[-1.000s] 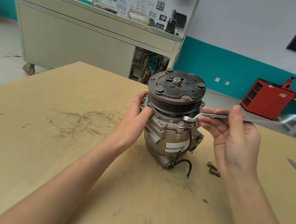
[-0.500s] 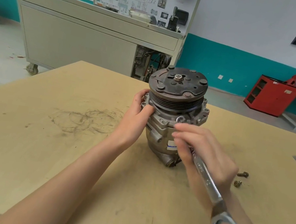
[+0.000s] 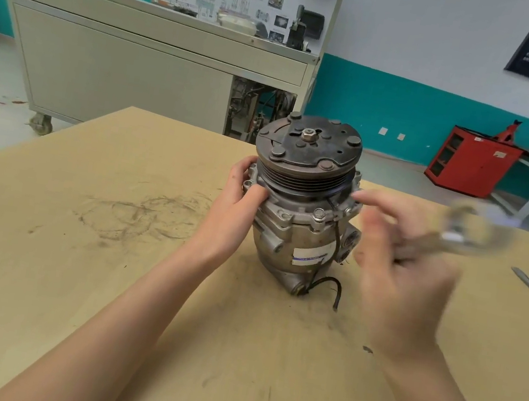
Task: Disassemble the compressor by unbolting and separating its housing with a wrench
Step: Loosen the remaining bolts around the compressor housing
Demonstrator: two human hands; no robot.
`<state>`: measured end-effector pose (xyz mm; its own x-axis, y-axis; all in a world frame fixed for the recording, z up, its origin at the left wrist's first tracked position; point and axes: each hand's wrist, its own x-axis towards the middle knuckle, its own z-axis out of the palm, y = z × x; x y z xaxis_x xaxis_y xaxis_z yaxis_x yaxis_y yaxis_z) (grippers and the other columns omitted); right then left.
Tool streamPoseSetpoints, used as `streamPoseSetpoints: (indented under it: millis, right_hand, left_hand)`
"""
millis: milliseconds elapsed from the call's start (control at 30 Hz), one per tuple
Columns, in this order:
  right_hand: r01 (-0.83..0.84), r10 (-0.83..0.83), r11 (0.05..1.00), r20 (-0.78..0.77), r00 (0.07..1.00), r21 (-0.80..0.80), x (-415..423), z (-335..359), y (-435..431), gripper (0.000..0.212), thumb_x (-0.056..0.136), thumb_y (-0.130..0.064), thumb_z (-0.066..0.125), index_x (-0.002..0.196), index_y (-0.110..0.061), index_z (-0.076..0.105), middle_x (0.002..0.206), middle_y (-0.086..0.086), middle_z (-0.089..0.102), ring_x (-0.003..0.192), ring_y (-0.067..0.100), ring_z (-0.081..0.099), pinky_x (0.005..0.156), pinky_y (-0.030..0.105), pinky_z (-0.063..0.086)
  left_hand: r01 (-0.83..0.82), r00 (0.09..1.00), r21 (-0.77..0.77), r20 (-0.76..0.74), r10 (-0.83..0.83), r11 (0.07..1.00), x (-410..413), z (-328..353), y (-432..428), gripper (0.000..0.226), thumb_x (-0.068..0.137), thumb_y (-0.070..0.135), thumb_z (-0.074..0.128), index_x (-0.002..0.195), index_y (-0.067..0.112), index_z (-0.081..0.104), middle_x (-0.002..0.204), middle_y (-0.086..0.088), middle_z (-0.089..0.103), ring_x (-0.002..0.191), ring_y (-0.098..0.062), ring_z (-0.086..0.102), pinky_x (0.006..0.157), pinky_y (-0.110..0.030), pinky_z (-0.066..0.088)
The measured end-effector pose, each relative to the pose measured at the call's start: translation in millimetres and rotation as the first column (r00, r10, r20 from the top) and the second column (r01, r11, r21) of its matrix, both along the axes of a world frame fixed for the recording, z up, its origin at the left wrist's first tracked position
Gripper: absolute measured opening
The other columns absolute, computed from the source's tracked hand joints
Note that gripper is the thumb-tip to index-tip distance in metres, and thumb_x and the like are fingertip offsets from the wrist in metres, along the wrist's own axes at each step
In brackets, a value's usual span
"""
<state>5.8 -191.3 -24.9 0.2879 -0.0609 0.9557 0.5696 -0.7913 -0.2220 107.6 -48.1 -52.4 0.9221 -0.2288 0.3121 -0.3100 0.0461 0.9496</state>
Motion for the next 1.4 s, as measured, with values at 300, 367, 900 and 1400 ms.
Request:
streamPoseSetpoints:
  millis: [300, 367, 900, 1400]
  right_hand:
    - [0.252, -0.286, 0.949, -0.184, 0.94, -0.188, 12.0, -1.8, 6.7, 0.018, 0.084, -0.022, 0.06, 0.081, -0.007, 0.071, 0.049, -0.009, 0.039, 0.043, 0.012, 0.03, 0.045, 0.02, 0.027]
    - [0.238, -0.278, 0.95, -0.202, 0.939, -0.201, 13.0, -2.7, 5.4, 0.008, 0.078, -0.013, 0.074, 0.081, -0.006, 0.071, 0.046, -0.004, 0.048, 0.042, 0.012, 0.03, 0.043, 0.019, 0.029]
    - [-0.558, 0.762, 0.554, -0.107, 0.638, 0.618, -7.9, 30.2, -7.8, 0.024, 0.09, -0.014, 0.034, 0.096, -0.016, 0.057, 0.068, -0.007, 0.055, 0.06, 0.009, 0.048, 0.058, 0.017, 0.043]
    - [-0.399, 0.568, 0.748, -0.201, 0.798, 0.531, -6.4, -3.9, 20.2, 0.014, 0.091, -0.032, 0.045, 0.085, -0.036, 0.057, 0.089, -0.002, 0.062, 0.079, 0.021, 0.067, 0.073, 0.03, 0.055]
  left_hand:
    - [-0.017, 1.0, 0.022, -0.019, 0.017, 1.0, 5.2, 1.0, -3.7, 0.039, 0.101, 0.021, 0.042, 0.135, 0.035, 0.032, 0.118, 0.025, 0.052, 0.103, 0.007, 0.053, 0.079, -0.016, 0.043]
    - [0.002, 1.0, 0.01, -0.027, -0.002, 1.0, 2.5, -2.0, 0.4, 0.042, 0.097, 0.032, 0.042, 0.138, 0.035, 0.033, 0.122, 0.023, 0.053, 0.108, 0.004, 0.056, 0.081, -0.014, 0.043]
    - [0.0, 1.0, 0.015, -0.013, 0.0, 1.0, 2.1, 0.0, -0.5, 0.046, 0.1, 0.024, 0.039, 0.144, 0.034, 0.029, 0.114, 0.034, 0.047, 0.1, 0.018, 0.05, 0.079, -0.009, 0.041]
    - [-0.02, 1.0, 0.011, -0.002, 0.02, 1.0, 2.0, 0.6, -1.2, 0.047, 0.1, 0.019, 0.039, 0.145, 0.03, 0.03, 0.122, 0.021, 0.049, 0.109, 0.001, 0.051, 0.087, -0.018, 0.042]
